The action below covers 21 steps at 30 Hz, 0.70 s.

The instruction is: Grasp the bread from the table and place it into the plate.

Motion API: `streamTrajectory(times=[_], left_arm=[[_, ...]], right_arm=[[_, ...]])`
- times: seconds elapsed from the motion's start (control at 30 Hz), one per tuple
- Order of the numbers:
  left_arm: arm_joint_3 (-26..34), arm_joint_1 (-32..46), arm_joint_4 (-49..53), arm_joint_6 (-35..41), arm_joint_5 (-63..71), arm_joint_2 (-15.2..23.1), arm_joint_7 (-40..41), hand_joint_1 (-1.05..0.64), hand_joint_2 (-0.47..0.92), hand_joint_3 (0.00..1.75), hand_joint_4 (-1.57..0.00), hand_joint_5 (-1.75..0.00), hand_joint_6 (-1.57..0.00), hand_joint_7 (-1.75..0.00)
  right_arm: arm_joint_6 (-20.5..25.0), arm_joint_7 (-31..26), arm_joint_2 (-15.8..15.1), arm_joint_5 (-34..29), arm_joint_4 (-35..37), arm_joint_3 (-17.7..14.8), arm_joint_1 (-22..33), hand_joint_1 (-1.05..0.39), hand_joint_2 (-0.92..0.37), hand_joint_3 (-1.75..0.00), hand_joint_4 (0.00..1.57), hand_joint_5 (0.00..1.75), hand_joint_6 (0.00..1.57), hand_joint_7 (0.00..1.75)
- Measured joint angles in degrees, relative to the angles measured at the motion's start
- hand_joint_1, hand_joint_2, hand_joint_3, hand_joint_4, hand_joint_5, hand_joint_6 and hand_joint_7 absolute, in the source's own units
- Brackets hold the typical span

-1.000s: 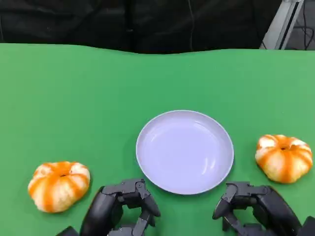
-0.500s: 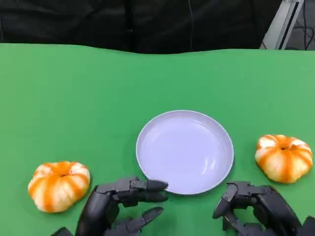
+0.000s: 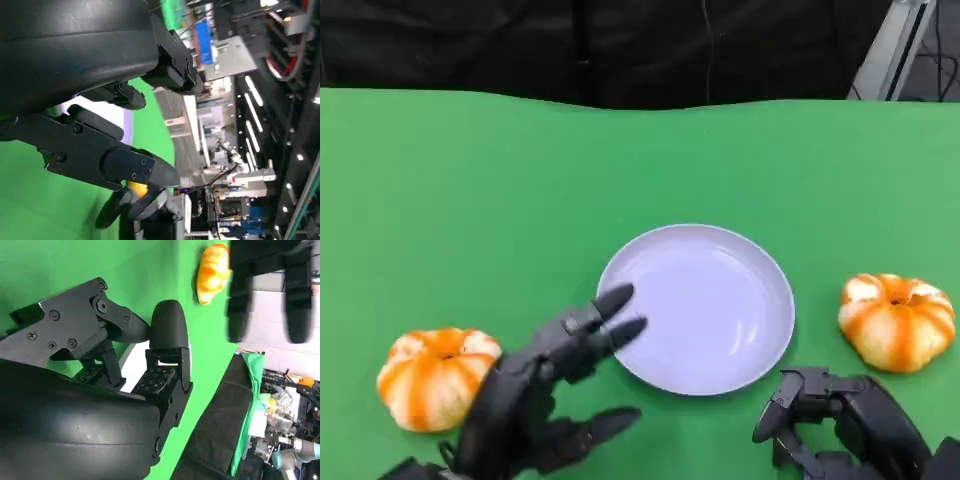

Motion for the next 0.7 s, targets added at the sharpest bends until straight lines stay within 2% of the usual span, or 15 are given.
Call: streamTrajectory(times=[0.27, 0.7], left_arm=[[4.46, 1.58, -10.03, 4.08, 8.76, 5.24, 6.83, -0.76, 0.92, 0.28, -0.43, 0.00, -0.37, -0.01], [7.97, 5.76, -22.66, 17.26, 27.31, 13.64, 15.84, -0.89, 0.92, 0.31, -0.40, 0.00, -0.40, -0.01]], right_arm=[[-0.01, 0.01, 0.01, 0.05, 0.02, 0.01, -0.01, -0.12, -0.64, -0.91, 0.81, 1.49, 0.85, 1.17], [-0.16, -0.05, 0.01, -0.01, 0.03, 0.03, -0.02, -0.12, -0.63, -0.92, 0.80, 1.49, 0.84, 1.17]])
